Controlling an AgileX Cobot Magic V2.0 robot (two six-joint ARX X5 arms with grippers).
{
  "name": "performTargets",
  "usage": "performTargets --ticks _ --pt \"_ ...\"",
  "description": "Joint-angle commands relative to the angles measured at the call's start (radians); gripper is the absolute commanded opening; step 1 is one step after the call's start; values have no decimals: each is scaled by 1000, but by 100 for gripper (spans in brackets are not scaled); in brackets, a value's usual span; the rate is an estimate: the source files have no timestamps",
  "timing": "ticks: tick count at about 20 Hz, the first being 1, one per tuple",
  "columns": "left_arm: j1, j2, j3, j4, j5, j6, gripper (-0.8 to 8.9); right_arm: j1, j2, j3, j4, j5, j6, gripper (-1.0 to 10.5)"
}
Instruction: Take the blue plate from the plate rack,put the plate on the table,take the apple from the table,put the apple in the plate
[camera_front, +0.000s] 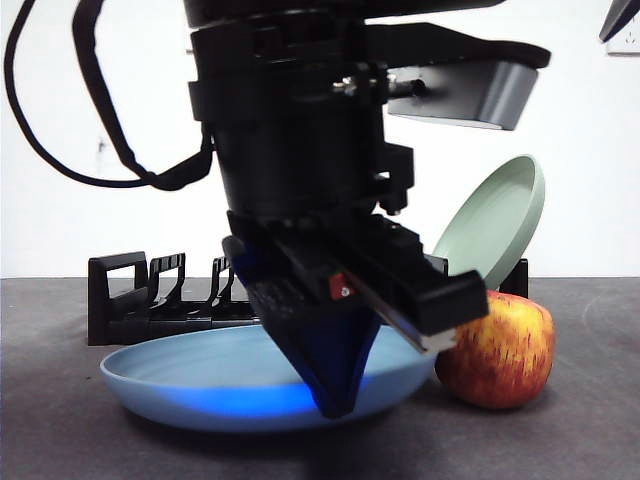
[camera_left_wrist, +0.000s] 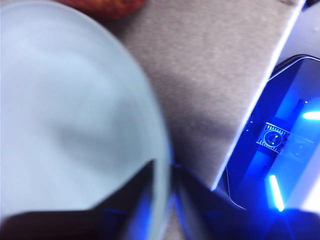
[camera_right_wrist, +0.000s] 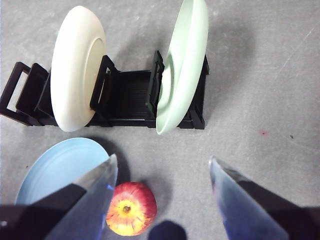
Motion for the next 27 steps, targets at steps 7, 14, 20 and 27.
performTargets --ticks 7,14,20,27 --pt "22 -111 115 -124 -67 -48 384 107 5 4 3 -2 -34 480" --pt "92 -483 279 -140 -177 -48 377 332 150 4 -37 45 -38 666" --pt "203 -728 323 -155 -237 -47 377 439 454 4 -31 115 -24 661" --pt "232 -844 323 -208 -329 -48 377 455 671 4 14 138 -18 605"
